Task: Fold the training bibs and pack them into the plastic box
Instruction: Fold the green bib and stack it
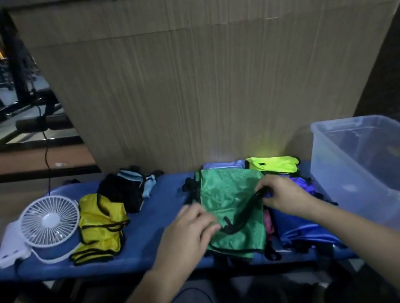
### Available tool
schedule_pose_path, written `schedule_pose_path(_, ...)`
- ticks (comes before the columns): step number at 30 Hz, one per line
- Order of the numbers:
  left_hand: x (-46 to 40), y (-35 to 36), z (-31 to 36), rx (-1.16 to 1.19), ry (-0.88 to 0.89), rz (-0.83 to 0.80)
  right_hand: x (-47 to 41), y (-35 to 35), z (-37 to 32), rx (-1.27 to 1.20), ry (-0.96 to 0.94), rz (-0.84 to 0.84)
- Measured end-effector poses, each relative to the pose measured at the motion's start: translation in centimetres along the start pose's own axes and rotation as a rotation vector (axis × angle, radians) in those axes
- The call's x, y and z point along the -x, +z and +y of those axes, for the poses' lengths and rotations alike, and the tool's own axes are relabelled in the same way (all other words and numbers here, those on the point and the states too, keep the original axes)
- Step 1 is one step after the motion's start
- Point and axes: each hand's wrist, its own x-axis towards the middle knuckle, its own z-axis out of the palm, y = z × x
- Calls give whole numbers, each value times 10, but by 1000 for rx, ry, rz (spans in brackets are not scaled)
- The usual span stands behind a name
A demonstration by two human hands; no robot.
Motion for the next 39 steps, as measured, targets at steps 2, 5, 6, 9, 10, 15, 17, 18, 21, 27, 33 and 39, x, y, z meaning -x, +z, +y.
schedule_pose_path(2, 17, 13, 0, -40, 32, -48, 6, 7, 5, 38, -16, -37)
schedule_pose_path(5, 33, 24, -1, -97, 43, -165, 11, 14, 13, 68, -56, -91)
schedule_pose_path(6, 34, 25, 0, -95, 25, -223, 12, 15, 15, 72, -65, -120)
schedule_pose_path(9, 34, 24, -2, -74, -65, -444, 10, 11, 20, 54, -87, -221)
schedule_pose_path(10, 33, 21, -3, -48, -84, -498, 8, 8, 21, 21, -88, -258)
schedule_pose_path(15, -3, 3, -13, 183, -220, -462, -19, -7, 25, -173, -10, -210)
schedule_pose_path(17, -31, 9, -30, 263, -285, -325, -37, -6, 32, -109, 9, -90)
schedule_pose_path(18, -47, 16, -42, 306, -327, -250, -47, -5, 36, -76, 28, -53)
schedule_pose_path(21, -97, 42, -78, 369, -443, -113, -77, 1, 49, 10, 65, -22)
schedule_pose_path(27, -170, 100, -131, 165, -403, -257, -112, 14, 69, 91, 137, -48)
schedule_pose_path(33, -183, 118, -156, 87, -361, -498, -124, 23, 83, 125, 148, -65)
schedule_pose_path(39, -179, 106, -158, 105, -367, -428, -121, 22, 76, 43, 73, -19)
